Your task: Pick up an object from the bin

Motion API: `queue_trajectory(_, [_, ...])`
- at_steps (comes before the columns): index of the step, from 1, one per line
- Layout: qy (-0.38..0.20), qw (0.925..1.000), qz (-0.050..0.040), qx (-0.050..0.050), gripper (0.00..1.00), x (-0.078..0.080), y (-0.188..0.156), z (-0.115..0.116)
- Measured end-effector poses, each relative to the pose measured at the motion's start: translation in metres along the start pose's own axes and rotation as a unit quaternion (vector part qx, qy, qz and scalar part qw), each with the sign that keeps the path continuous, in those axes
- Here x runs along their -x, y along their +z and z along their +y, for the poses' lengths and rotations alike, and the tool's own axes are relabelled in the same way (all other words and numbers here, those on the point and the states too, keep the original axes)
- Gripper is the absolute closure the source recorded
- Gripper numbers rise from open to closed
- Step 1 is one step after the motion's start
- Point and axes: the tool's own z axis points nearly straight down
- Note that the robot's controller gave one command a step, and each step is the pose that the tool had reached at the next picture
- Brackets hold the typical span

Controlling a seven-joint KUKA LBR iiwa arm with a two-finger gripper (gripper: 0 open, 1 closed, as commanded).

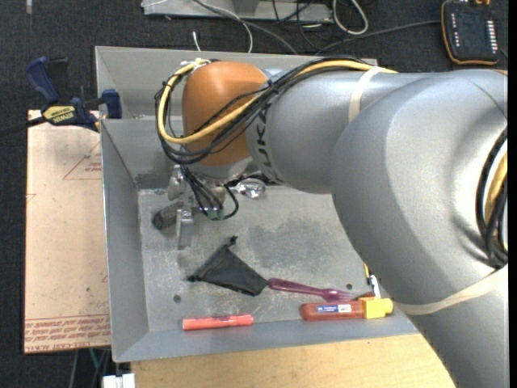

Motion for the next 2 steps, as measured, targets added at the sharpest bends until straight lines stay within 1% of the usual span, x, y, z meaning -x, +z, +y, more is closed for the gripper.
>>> queue_trajectory(1, [0.138,0.9905,-0.005,0.002,0.0,0.009,0.031,0.014])
queue_trajectory(2, [0.037,0.9993,-0.0019,0.001,1.0,0.002,0.029,-0.001])
